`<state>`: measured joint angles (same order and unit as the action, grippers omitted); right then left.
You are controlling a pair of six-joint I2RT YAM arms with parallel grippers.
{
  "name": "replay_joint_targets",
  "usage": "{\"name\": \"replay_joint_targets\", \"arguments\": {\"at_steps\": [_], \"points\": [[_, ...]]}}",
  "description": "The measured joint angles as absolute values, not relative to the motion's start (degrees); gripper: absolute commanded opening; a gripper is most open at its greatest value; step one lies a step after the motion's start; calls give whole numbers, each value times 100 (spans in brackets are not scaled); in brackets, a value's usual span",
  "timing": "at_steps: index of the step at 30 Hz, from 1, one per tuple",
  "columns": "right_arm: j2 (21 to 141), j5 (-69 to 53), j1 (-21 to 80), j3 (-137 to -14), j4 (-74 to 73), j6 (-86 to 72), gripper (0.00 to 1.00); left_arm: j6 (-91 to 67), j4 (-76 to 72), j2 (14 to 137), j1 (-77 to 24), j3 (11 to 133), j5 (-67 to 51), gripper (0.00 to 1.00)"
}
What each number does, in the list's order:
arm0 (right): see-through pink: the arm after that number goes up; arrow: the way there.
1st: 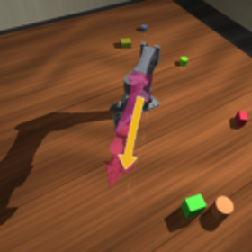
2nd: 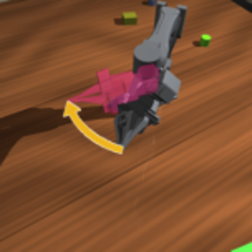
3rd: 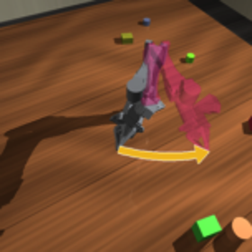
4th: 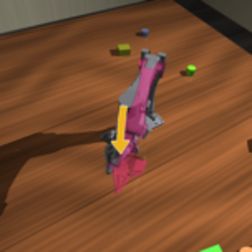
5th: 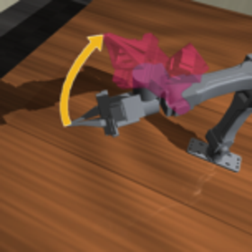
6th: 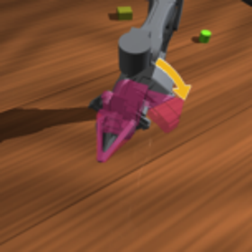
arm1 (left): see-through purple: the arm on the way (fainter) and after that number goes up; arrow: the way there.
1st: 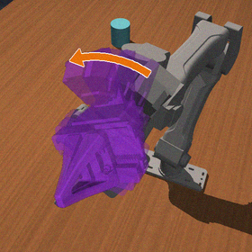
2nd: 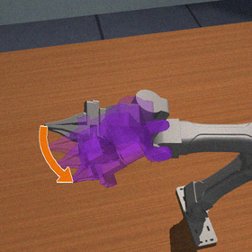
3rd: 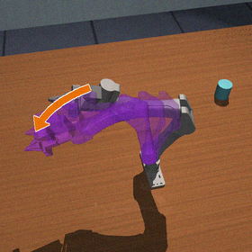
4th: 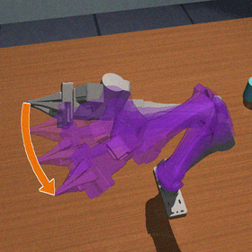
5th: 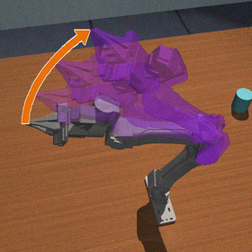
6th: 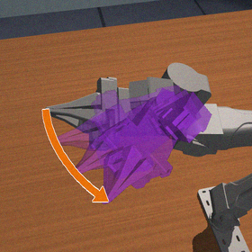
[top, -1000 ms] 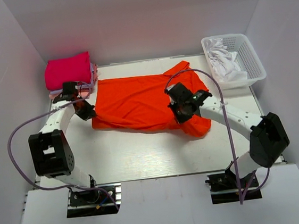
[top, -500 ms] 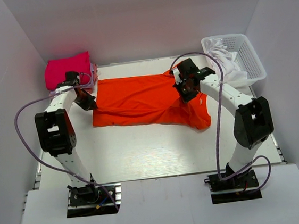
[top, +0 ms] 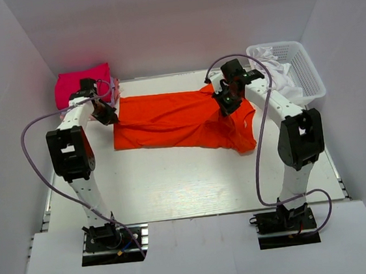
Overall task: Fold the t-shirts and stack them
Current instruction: Fold the flattened tshirt in 1/3 of the way
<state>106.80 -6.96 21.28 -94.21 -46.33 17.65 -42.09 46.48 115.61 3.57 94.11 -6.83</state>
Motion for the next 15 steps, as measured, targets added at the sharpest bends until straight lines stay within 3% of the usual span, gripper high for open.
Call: {"name": "replay_joint_targets", "arguments": {"at_steps": [8, 9, 11, 12, 14, 15], "points": [[11281, -904, 1988, -9813, -4722, 2104, 0, -4394, 4591, 12175, 351, 9848, -593, 0], [11336, -888, 1988, -9852, -4700, 2119, 0, -4438, 4600, 12221, 349, 9848, -572, 21], [11441, -729, 1984, -9913, -4578, 2106, 11, -4480, 4595, 12269, 346, 9848, -508, 67], [11489, -567, 1986, -9918, -4458, 2060, 32, -4541, 4582, 12278, 346, 9850, -486, 99], [11579, -158, 1990, -9918, -4215, 1894, 48, -4639, 4595, 12285, 338, 9922, -390, 100], [11629, 40, 1988, -9918, -4058, 1824, 67, -4665, 4589, 12287, 325, 9985, -346, 100]]}}
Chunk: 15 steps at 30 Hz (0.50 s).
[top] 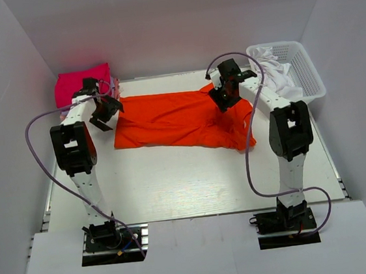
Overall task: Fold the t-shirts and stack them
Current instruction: Fold the flattened tshirt in 1/3 of the way
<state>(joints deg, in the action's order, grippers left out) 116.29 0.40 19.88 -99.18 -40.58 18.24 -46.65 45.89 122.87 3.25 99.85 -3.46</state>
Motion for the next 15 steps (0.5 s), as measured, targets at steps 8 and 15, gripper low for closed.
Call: {"name": "replay_joint_targets", "arguments": {"at_steps": [8, 15], "points": [[11754, 1048, 1911, -9994, -3448, 1100, 90, -4451, 4497, 12197, 307, 10322, -200, 100], [10300, 628, 1833, -8578, -3625, 663, 90, -3944, 4593, 11869, 183, 9970, -309, 100]]}}
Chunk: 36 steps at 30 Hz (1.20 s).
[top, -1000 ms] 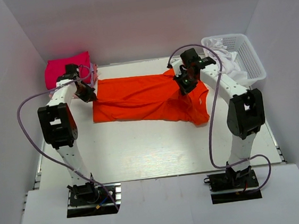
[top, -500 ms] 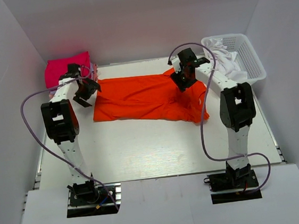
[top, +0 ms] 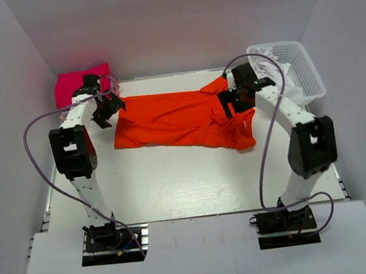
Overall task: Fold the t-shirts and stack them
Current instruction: Fold the flattened tshirt in 1/3 of the way
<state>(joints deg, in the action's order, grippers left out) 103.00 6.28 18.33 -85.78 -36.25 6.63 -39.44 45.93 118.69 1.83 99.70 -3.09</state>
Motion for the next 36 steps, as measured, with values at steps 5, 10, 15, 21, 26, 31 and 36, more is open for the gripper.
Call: {"name": "replay_joint_targets", "arguments": {"at_steps": [5, 10, 15, 21, 26, 31, 36], "points": [[9384, -32, 1824, -7738, -3835, 434, 75, -3638, 4582, 11730, -60, 9636, -561, 100], [9515, -320, 1833, -7214, -3848, 320, 66, -3516, 4416, 11727, -270, 9253, -888, 100], [9789, -460, 1833, -7146, -3712, 320, 35, -3483, 4244, 11727, -311, 8799, -976, 100], [9966, -130, 1820, -7107, -3531, 119, 0, -3474, 4084, 11644, -301, 8477, -899, 100], [9979, 401, 1653, -7109, -3470, -34, 0, -3474, 3962, 11542, -307, 8313, -775, 100], [9963, 530, 1476, -7207, -3435, -51, 0, -3476, 3909, 11513, -309, 8261, -753, 100], [9937, 635, 1420, -7262, -3301, -69, 0, -3474, 3857, 11476, -311, 8197, -738, 100]]}}
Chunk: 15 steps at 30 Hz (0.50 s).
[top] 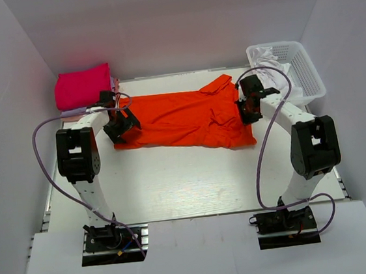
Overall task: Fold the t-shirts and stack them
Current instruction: Fold the flattened tshirt in 1/3 of the way
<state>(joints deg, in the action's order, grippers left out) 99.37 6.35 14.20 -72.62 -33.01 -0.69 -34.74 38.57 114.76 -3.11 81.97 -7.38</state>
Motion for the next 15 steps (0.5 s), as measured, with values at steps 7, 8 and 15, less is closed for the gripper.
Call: {"name": "replay_joint_targets", "arguments": {"at_steps": [7, 8, 15], "points": [[9988, 961, 1223, -7568, -3306, -73, 0, -3472, 3885, 11434, -314, 8138, -593, 100], [10027, 1007, 1177, -7561, -3326, -80, 0, -3470, 3885, 11419, -311, 8119, -567, 100], [10355, 1063, 1007, -7338, -3262, -139, 0, -3472, 3879, 11314, -270, 7961, -497, 100]]}}
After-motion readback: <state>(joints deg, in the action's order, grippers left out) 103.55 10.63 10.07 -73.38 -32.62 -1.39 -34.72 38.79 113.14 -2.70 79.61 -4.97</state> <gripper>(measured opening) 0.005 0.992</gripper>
